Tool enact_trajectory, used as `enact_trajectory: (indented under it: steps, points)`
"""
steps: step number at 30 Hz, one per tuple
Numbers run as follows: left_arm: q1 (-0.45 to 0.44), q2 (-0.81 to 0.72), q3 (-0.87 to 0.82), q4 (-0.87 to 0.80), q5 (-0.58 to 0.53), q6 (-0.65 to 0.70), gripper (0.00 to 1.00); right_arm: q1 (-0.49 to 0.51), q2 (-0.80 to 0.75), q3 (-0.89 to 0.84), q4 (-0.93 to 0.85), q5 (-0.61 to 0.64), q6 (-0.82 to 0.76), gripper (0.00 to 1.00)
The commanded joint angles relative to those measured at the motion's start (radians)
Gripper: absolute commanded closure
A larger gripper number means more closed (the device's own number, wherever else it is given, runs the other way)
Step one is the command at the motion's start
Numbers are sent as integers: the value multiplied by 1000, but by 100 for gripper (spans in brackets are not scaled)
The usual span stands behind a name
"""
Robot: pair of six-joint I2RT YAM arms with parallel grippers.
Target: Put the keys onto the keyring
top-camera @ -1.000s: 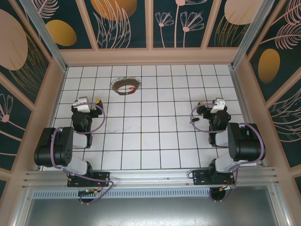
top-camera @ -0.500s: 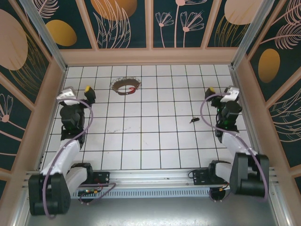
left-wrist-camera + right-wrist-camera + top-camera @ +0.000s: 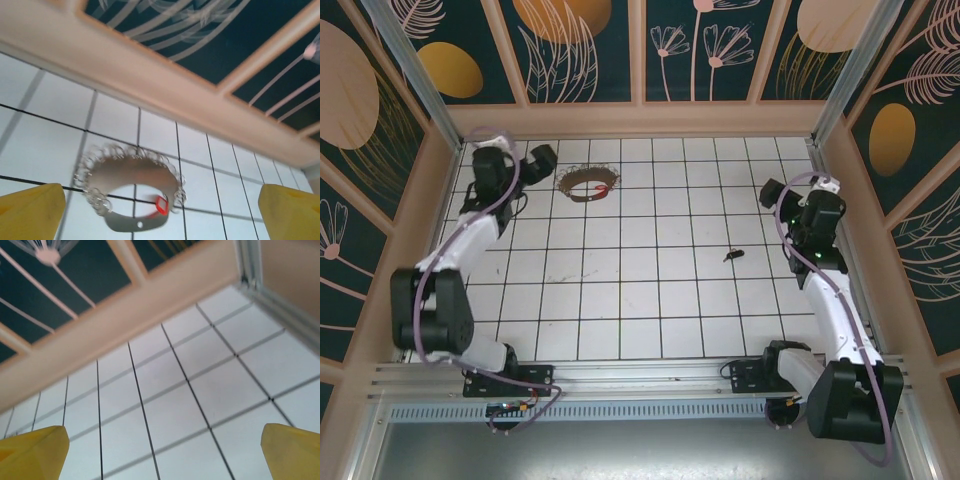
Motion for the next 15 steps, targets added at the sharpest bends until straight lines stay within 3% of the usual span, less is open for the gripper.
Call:
enact_trajectory:
  steps: [1,8,13,15]
  points:
    - [-54,115,186,-231,-46,99,1,22,12,54,-121,-48,-13,1]
    - [-108,435,464,-454,-395,118,1,49,32,72,-165,-64,-17,1]
    - [-119,683,727,-679,-472,94,2,65,58,93,-186,-87,-20,1]
    - [-122,717,750,-685,-462,94,4,70,70,100,-196,-99,-18,1]
